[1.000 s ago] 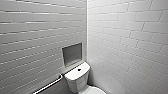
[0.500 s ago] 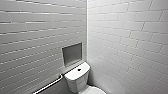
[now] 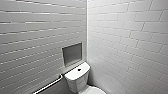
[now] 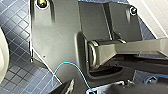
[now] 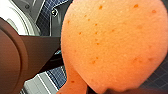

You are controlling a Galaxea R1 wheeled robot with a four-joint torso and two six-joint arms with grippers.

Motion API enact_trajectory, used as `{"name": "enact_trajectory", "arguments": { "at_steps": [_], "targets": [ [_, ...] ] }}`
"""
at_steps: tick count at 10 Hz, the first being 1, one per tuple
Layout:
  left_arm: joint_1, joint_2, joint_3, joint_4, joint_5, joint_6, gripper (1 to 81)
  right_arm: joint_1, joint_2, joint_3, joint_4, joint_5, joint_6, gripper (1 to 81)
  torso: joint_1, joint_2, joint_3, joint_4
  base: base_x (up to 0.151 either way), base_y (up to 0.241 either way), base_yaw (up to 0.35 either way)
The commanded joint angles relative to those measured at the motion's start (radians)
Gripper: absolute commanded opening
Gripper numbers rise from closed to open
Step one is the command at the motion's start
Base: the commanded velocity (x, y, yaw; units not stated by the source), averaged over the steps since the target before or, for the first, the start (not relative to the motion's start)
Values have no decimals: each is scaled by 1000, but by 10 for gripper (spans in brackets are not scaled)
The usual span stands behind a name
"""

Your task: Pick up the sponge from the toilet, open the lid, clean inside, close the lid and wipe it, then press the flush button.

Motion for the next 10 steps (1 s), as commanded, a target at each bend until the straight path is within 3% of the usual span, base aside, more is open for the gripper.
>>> {"name": "enact_trajectory", "arguments": {
  "at_steps": [1,4,10],
  "targets": [
    [-43,-1,13,-2,56,4,811,19,-46,38,-16,-38,-3,10,0,0,0,0,0,0,0],
    [-43,-2,13,-7,56,4,811,18,-47,35,-21,-38,-3,10,0,0,0,0,26,0,0],
    [-43,-5,13,-8,43,3,811,10,-49,14,-13,-36,-3,10,-2,0,0,0,113,0,0]
  ]
}}
